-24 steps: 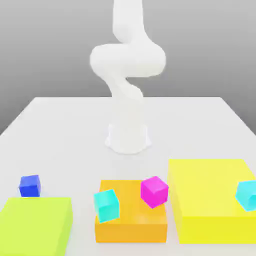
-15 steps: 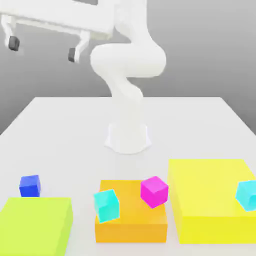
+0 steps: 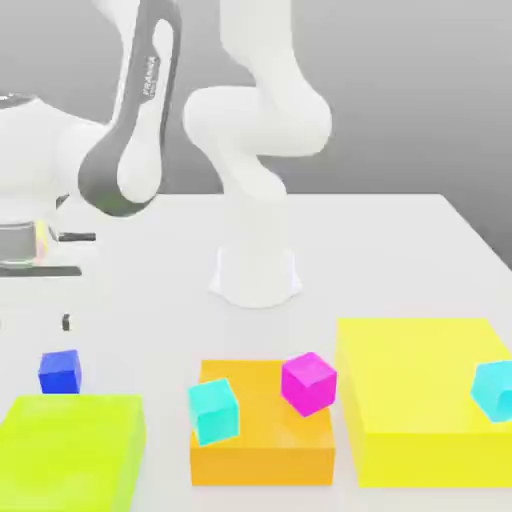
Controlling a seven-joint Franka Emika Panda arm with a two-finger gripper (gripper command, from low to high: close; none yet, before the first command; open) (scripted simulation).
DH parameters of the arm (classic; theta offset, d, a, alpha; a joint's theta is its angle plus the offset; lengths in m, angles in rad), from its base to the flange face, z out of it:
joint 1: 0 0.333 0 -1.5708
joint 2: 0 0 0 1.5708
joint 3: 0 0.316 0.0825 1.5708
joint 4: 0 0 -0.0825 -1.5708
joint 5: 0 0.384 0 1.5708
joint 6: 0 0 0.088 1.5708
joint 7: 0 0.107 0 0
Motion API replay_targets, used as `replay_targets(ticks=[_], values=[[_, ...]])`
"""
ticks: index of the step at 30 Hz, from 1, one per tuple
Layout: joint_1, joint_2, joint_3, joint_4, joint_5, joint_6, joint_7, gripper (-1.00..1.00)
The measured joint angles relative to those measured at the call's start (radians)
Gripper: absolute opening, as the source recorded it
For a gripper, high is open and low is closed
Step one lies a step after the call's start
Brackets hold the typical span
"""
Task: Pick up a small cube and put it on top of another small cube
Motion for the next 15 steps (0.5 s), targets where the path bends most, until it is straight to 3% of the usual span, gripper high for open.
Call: replay_targets(ticks=[5,6,12,15], values=[[-0.146,0.182,0.183,0.033,0.208,0.130,-0.173,0.00],[-0.174,0.211,0.216,0.040,0.229,0.153,-0.191,-1.00],[-0.187,0.225,0.232,0.043,0.240,0.163,-0.200,-1.00],[-0.144,0.162,0.175,0.027,0.180,0.115,-0.152,-1.00]])
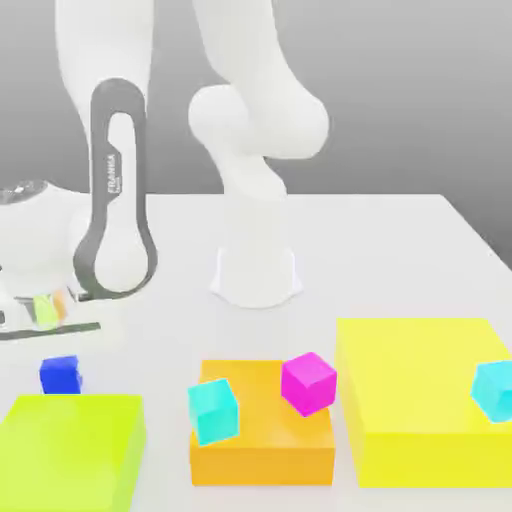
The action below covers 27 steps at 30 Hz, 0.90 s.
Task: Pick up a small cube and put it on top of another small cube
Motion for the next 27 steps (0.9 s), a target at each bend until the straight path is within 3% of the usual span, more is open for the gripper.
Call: replay_targets(ticks=[4,7,27], values=[[0.061,-0.139,-0.094,-0.031,-0.170,-0.101,0.131,-1.00],[0.133,-0.175,-0.069,-0.007,-0.230,-0.158,0.276,-1.00],[0.802,-0.252,0.241,0.262,-0.318,-0.492,1.224,-1.00]])
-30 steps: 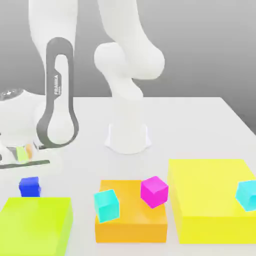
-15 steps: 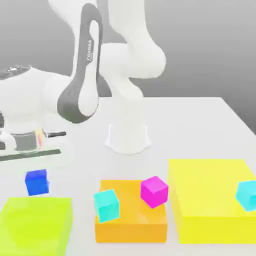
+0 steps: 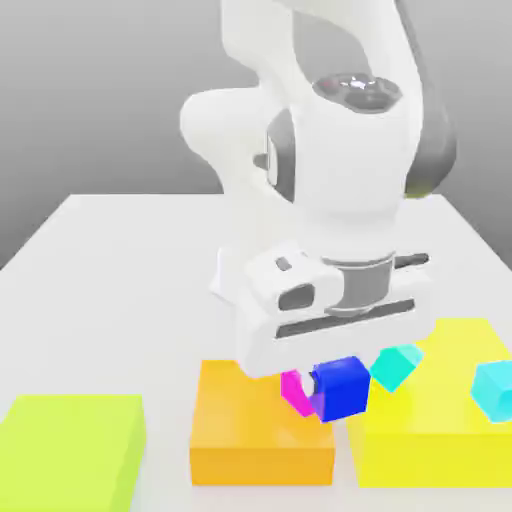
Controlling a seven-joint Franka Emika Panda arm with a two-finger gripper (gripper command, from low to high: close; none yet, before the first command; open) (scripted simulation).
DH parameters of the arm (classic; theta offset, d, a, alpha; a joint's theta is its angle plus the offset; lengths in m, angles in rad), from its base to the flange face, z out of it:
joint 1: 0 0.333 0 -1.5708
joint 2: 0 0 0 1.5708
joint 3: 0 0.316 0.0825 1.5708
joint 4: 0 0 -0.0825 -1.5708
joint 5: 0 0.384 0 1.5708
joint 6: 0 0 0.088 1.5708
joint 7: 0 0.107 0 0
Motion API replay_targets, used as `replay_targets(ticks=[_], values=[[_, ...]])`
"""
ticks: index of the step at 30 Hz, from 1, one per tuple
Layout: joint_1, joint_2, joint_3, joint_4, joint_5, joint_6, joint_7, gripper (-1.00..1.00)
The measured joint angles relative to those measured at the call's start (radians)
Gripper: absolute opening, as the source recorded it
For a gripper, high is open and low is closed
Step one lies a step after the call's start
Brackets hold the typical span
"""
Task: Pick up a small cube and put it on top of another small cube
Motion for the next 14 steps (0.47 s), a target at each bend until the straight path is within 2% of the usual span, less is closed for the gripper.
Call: replay_targets(ticks=[6,9,10,14], values=[[0.195,-0.014,0.095,0.078,-0.007,-0.093,0.266,-1.00],[0.212,0.053,0.086,0.066,-0.020,-0.015,0.310,-1.00],[0.211,0.082,0.084,0.057,-0.024,0.024,0.315,1.00],[0.211,0.082,0.084,0.057,-0.024,0.024,0.315,1.00]])
